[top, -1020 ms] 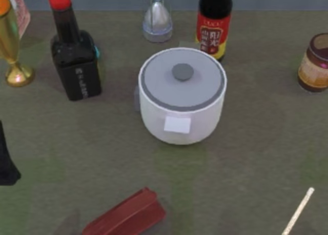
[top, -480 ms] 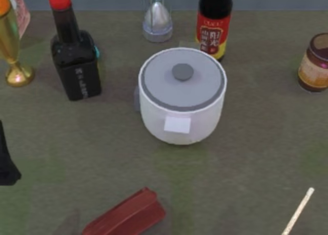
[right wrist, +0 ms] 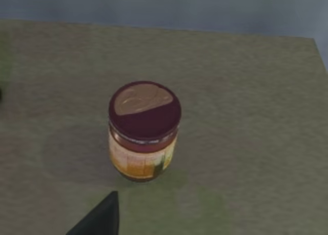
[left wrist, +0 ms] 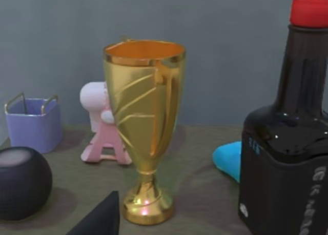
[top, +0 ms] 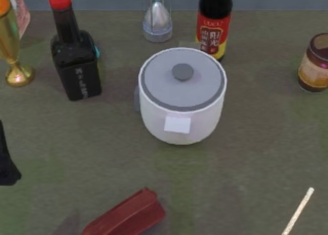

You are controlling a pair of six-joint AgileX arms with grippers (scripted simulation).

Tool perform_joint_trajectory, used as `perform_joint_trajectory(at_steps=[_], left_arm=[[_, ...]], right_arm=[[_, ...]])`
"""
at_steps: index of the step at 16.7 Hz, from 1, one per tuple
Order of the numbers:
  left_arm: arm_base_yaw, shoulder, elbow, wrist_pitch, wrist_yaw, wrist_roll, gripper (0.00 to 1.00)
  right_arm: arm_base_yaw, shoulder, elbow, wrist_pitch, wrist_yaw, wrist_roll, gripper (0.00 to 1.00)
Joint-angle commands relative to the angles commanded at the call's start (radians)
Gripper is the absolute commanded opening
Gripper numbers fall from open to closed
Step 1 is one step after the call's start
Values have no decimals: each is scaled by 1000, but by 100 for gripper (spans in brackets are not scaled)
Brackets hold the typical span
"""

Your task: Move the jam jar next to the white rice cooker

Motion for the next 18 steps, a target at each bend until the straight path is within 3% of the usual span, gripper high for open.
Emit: perform_joint_trajectory(at_steps=[10,14,18], left_arm=[[0,0,0,0,0,0,100],[0,0,0,0,0,0,100],[0,0,0,0,0,0,100]], right_arm=[[19,1014,1070,-443,-36,-138,100],[37,1352,1313,-630,-49,-198,100],[49,1549,1427,-770,-54,-239,100]])
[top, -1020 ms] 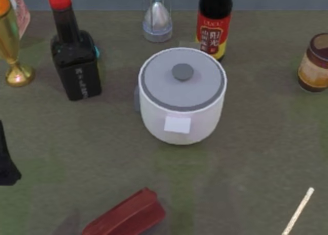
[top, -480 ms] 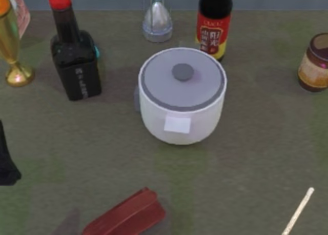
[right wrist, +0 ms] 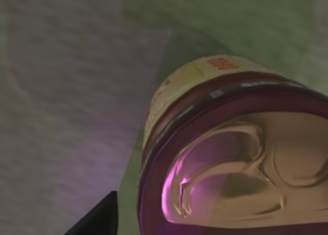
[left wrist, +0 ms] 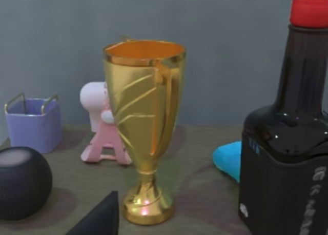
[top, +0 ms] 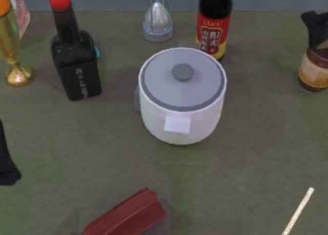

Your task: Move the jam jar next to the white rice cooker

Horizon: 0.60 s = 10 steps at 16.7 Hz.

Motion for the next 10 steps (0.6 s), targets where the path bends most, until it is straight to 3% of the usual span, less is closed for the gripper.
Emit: perform_joint_trajectory(at_steps=[10], left_arm=[[0,0,0,0,0,0,100]], right_arm=[[2,37,-23,7,-1,-10,100]])
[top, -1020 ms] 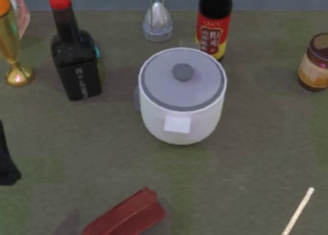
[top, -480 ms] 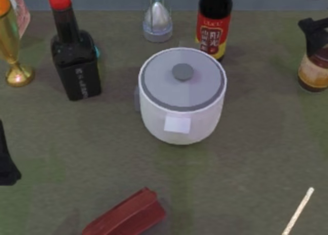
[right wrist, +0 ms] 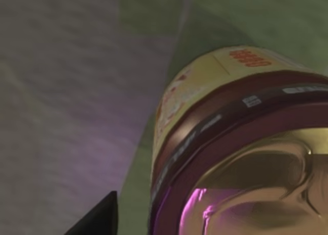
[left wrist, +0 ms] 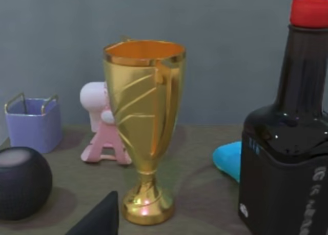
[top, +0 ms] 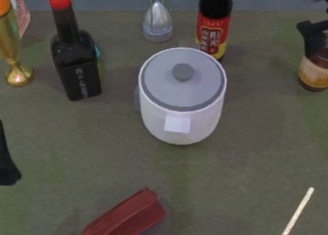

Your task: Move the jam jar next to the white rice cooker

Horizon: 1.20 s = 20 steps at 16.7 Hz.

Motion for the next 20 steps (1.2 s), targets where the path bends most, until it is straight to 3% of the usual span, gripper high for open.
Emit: perform_joint_trajectory(at_steps=[6,10,20], left_arm=[[0,0,0,0,0,0,100],[0,0,0,0,0,0,100],[0,0,0,0,0,0,100]], right_arm=[[5,-5,-162,157,0,5,100],[5,-5,-168,164,0,6,100],[5,-5,-168,164,0,6,25]])
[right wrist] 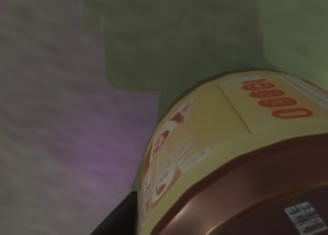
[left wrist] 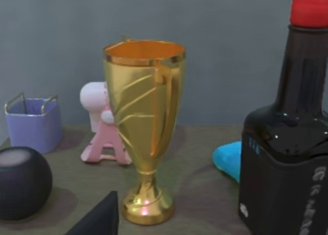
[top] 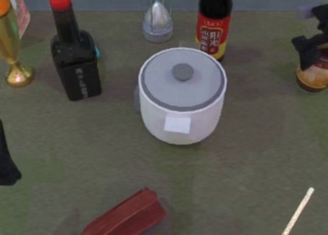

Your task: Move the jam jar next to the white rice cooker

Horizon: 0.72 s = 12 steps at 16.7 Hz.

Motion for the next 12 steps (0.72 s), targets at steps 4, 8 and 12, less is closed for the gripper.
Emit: perform_joint_trajectory(at_steps=[4,8,12], left_arm=[[0,0,0,0,0,0,100],[0,0,0,0,0,0,100],[0,0,0,0,0,0,100]], right_arm=[[0,0,0,0,0,0,0],[0,0,0,0,0,0,0],[-4,0,0,0,0,2,0]])
